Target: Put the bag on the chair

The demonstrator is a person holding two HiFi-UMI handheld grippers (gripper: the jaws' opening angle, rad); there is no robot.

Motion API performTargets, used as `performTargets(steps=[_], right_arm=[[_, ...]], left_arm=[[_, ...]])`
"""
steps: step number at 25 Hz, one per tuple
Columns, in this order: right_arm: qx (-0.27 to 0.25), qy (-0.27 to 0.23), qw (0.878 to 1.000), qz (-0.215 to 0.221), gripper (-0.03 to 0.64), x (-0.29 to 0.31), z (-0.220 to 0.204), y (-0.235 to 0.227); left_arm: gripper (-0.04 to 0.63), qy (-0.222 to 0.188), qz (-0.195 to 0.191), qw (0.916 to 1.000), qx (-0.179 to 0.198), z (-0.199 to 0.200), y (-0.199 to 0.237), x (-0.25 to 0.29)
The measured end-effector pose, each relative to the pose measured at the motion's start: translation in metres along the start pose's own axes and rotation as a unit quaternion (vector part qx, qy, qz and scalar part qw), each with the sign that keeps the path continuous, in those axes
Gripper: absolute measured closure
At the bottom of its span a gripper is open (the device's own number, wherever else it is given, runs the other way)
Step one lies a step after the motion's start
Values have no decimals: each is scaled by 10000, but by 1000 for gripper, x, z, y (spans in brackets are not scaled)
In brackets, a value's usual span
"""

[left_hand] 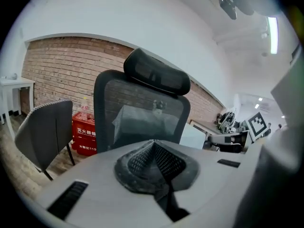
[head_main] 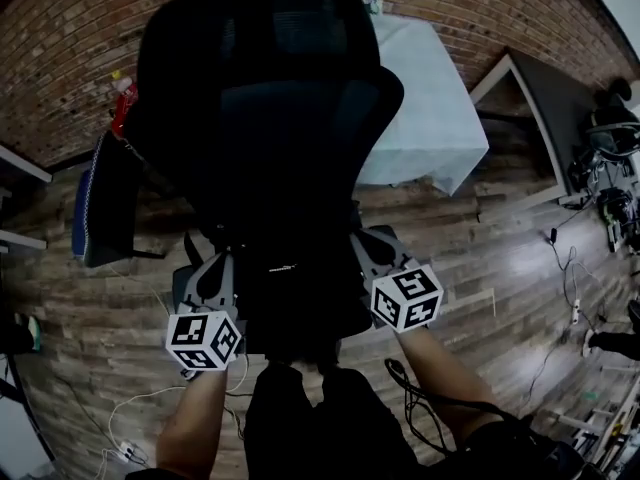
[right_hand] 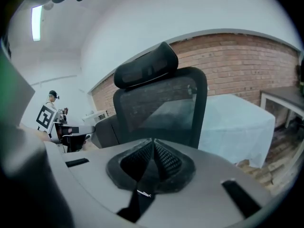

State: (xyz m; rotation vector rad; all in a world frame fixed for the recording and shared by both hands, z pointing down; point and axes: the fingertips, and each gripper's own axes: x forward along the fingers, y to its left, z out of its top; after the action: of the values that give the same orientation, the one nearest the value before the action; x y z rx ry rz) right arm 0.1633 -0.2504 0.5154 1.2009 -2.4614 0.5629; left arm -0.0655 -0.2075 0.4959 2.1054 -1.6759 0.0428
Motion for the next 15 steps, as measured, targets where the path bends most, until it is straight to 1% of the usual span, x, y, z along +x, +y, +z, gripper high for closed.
performTargets(steps=[5, 11, 15], right_arm=[[-180, -285, 9994, 80, 597, -27, 37, 17], [-212, -625, 9978, 42, 598, -61, 73, 31], [-247, -817, 9963, 68, 598, -82, 92, 46]], left_arm=[[584, -282, -144, 9995, -4, 38, -16, -23], [584, -528, -281, 9982, 89, 82, -35, -47], [584, -561, -290, 9978, 194, 101, -45, -65]])
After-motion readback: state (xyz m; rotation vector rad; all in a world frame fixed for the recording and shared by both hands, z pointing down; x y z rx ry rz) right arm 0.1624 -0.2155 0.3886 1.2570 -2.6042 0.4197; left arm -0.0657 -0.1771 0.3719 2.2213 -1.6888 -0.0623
